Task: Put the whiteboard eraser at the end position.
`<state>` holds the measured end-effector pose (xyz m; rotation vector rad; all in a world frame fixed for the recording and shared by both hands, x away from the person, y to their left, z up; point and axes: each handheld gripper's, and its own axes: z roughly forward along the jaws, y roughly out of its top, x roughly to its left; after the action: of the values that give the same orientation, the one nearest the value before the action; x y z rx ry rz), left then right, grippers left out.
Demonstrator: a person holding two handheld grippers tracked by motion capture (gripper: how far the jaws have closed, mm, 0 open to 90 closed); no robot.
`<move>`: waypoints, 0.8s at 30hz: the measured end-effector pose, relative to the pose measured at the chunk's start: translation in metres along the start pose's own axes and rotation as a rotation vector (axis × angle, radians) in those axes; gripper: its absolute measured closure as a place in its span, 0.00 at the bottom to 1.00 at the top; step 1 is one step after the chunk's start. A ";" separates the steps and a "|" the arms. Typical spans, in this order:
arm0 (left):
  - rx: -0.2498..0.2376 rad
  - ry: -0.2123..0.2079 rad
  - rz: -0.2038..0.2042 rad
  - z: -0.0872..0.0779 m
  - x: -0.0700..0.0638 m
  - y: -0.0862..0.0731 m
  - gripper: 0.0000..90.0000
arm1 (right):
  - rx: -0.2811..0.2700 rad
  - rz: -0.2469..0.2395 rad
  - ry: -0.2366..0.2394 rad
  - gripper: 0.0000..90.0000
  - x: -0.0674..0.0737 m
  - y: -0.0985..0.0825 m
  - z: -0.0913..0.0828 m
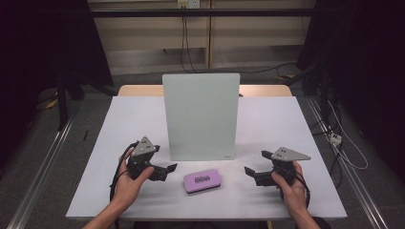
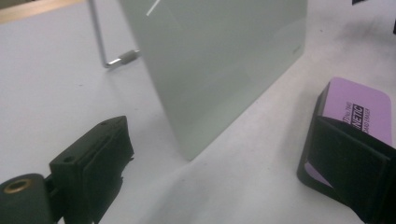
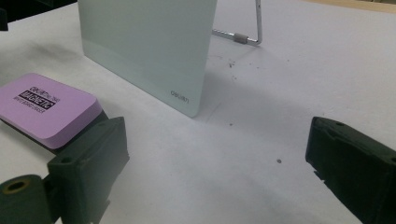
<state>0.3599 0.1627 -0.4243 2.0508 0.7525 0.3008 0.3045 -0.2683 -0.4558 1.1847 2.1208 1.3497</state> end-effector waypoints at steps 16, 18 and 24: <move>-0.030 0.077 -0.055 -0.026 0.020 -0.027 0.07 | 0.004 0.004 -0.004 0.06 0.001 -0.001 0.001; -0.046 0.087 -0.084 -0.026 0.023 -0.032 0.07 | 0.008 0.001 -0.005 0.06 0.001 -0.001 0.001; -0.044 0.097 -0.103 -0.027 0.025 -0.042 0.07 | 0.008 0.000 -0.010 0.06 0.001 -0.002 -0.001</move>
<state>0.3496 0.2135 -0.4451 1.9598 0.8993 0.3568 0.3027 -0.2681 -0.4567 1.1913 2.1214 1.3343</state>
